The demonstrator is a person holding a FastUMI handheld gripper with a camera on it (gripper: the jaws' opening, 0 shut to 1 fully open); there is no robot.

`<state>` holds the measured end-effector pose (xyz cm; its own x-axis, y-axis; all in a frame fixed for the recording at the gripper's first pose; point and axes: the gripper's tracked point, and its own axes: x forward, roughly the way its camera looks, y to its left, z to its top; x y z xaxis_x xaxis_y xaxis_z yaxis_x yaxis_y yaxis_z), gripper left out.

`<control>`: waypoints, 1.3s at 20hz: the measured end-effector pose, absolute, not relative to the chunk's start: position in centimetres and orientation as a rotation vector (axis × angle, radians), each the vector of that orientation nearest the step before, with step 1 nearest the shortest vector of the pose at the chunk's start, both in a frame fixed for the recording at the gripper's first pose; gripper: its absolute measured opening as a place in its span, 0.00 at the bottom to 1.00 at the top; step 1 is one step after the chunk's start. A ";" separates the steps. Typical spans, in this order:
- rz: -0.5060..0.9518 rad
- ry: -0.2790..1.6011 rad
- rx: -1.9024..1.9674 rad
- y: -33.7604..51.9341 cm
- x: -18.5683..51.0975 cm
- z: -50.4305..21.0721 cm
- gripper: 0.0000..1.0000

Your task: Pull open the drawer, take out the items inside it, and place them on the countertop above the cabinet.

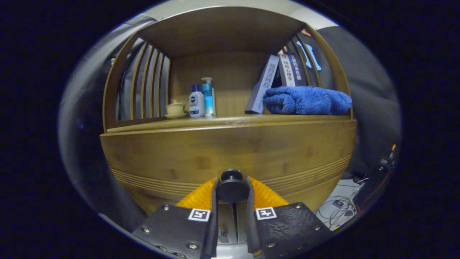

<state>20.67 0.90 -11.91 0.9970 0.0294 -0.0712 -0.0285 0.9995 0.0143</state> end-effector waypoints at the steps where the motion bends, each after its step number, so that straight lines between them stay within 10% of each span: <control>1: 0.031 0.065 0.014 0.9 20.1 -11.7 0.32; 26: 0.011 0.032 -0.006 -0.9 2.8 -9.2 0.23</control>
<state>2.79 -0.94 -9.19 0.9994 0.0113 -0.0324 -0.0115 0.9999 -0.0061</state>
